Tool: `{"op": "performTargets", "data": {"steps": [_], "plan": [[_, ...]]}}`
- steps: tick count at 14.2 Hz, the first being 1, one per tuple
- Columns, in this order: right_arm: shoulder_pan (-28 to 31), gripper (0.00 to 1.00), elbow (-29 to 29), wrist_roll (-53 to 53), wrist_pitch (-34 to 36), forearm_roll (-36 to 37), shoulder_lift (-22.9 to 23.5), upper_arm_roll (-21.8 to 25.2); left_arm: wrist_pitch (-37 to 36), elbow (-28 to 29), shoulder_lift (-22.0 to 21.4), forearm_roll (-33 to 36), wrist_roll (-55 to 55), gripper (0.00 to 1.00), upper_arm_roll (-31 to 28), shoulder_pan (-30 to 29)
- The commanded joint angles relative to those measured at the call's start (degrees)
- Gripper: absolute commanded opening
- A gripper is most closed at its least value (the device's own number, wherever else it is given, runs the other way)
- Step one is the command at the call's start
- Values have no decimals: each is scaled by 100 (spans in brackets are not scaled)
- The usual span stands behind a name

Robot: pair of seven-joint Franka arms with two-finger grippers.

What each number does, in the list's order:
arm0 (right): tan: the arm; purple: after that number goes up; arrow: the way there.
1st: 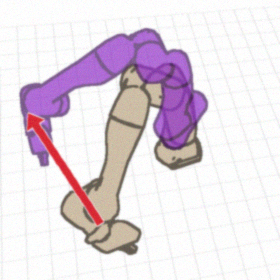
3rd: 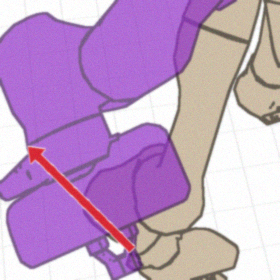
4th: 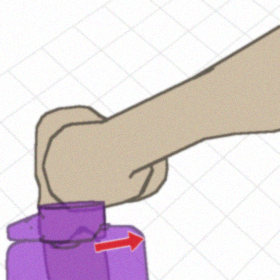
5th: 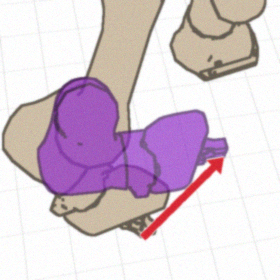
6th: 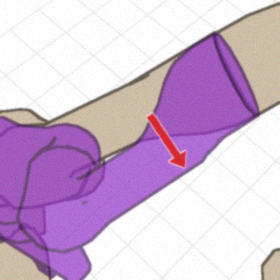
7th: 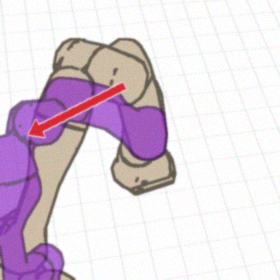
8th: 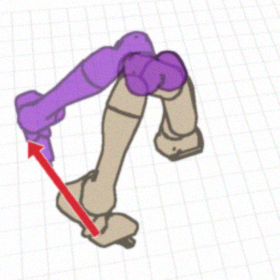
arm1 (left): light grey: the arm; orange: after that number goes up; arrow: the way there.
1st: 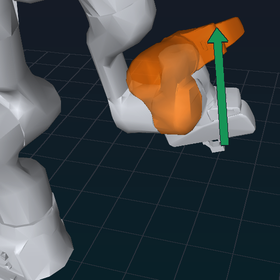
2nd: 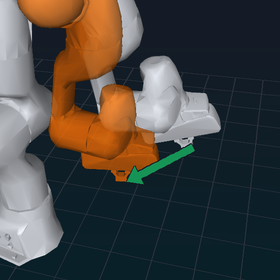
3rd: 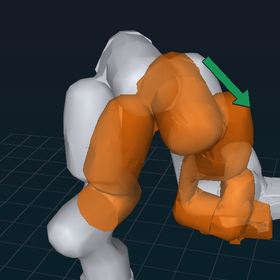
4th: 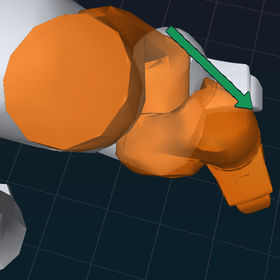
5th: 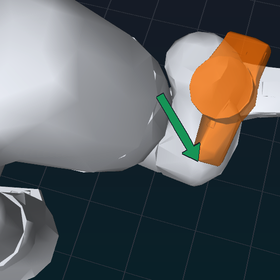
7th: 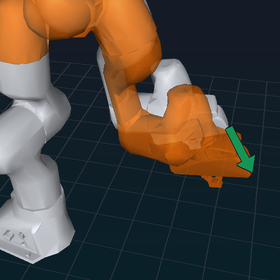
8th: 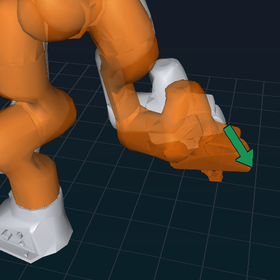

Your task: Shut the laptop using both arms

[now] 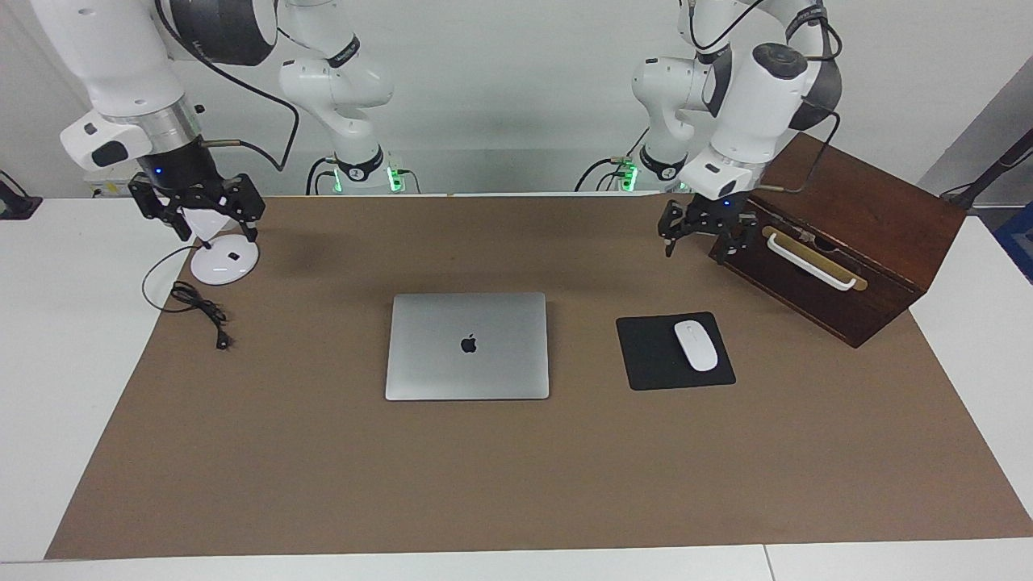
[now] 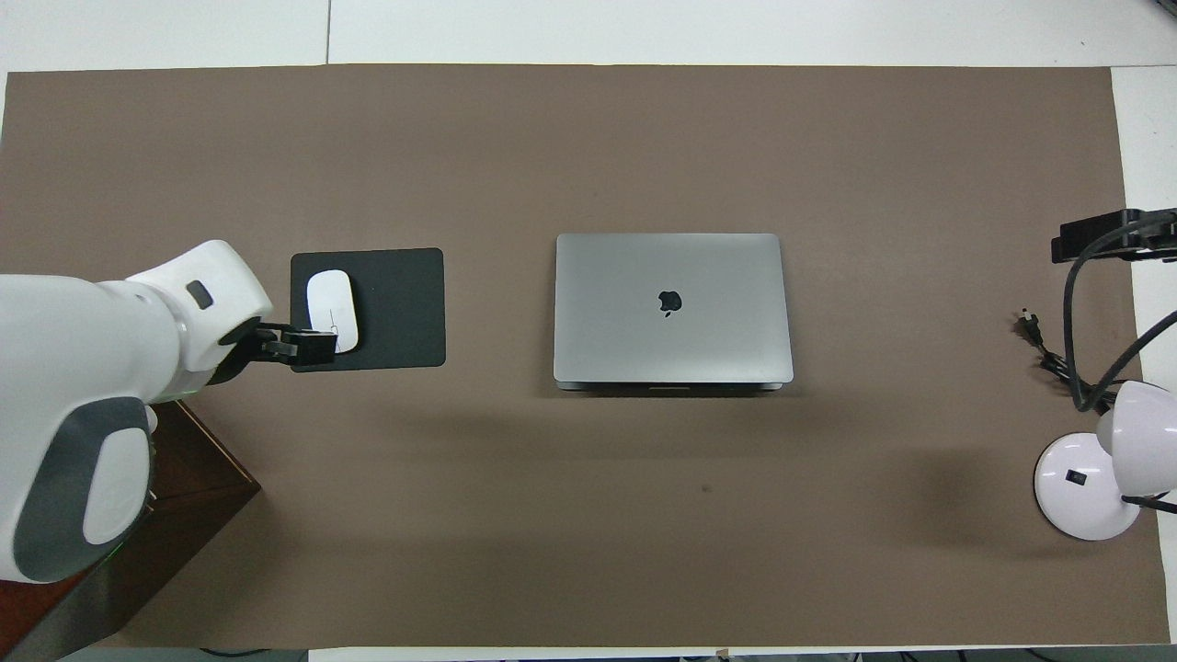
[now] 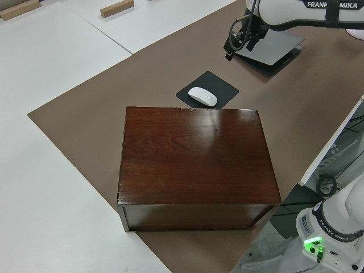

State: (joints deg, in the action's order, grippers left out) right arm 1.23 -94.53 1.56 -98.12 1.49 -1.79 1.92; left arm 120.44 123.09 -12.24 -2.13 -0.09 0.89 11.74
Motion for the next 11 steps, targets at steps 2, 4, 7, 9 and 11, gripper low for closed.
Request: {"op": "performTargets", "data": {"steps": [2,4,7,9,11], "plan": [[18,100,-180,125,-173,0,-164,-103,-484,-459,-15,19,-17,100,61,-706],[44,100,-83,362,-173,-17,-120,-104,-993,-1056,107,19,-26,100,69,-970],[27,100,-66,354,-102,-17,-120,-104,-2047,-2233,589,10,-17,100,61,-1155],[36,100,-66,354,-102,-26,-111,-104,-2576,-2850,836,2,-17,100,61,-1226],[27,100,-57,354,-102,-17,-111,-112,-2858,-3150,977,10,-17,100,52,-1270]]}}
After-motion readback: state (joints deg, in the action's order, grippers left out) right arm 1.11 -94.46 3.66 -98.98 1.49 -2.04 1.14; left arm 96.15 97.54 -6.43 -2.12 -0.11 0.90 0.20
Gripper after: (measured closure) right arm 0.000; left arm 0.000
